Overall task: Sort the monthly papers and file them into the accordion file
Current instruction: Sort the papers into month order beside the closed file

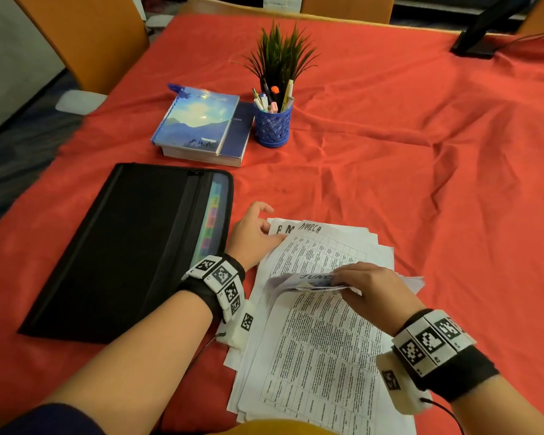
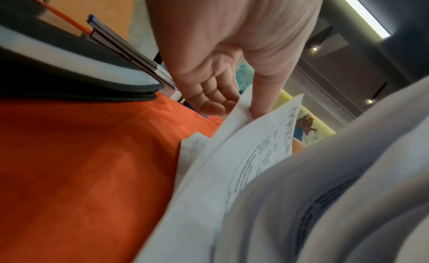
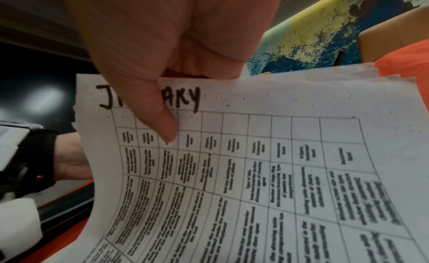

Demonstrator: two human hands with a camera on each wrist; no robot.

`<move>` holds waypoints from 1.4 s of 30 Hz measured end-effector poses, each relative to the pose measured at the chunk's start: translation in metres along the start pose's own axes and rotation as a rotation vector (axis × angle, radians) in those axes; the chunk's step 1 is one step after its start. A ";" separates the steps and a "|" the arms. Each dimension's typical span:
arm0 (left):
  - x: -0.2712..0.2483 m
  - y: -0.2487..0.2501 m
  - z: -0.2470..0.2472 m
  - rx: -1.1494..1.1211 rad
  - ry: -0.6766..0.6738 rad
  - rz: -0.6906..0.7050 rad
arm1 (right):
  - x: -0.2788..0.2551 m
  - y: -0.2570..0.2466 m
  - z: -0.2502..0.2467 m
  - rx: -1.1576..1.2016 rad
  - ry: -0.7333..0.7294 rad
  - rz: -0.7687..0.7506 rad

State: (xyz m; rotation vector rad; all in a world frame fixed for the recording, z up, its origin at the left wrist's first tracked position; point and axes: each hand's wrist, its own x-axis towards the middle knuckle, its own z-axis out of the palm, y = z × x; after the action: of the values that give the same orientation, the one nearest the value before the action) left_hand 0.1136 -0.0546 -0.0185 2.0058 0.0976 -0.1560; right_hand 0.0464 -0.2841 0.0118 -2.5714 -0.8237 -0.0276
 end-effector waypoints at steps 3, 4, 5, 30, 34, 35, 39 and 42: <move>0.000 0.000 0.000 0.133 -0.031 0.088 | -0.001 0.000 0.000 -0.003 -0.001 -0.004; -0.001 0.001 -0.001 0.180 -0.038 0.120 | -0.001 0.000 0.000 -0.004 0.000 -0.006; -0.001 0.001 -0.001 0.222 -0.047 0.147 | 0.000 0.000 0.000 -0.002 -0.002 -0.004; 0.002 -0.002 0.000 0.232 -0.176 0.185 | -0.002 0.000 0.000 -0.023 -0.001 0.000; -0.003 -0.002 0.003 0.063 -0.162 0.179 | -0.002 0.000 0.000 -0.008 0.002 -0.008; -0.004 -0.004 0.003 -0.001 -0.152 0.170 | -0.003 0.000 0.000 -0.006 0.000 -0.009; -0.006 -0.007 -0.001 -0.170 -0.181 0.091 | -0.003 0.000 -0.001 -0.001 -0.001 -0.004; -0.010 -0.004 -0.001 -0.224 -0.188 0.050 | -0.004 0.000 -0.002 0.006 0.007 -0.012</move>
State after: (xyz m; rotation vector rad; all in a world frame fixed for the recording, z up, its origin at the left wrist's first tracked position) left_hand 0.1031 -0.0520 -0.0205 1.7595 -0.0528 -0.2878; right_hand 0.0436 -0.2869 0.0133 -2.5598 -0.8357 -0.0379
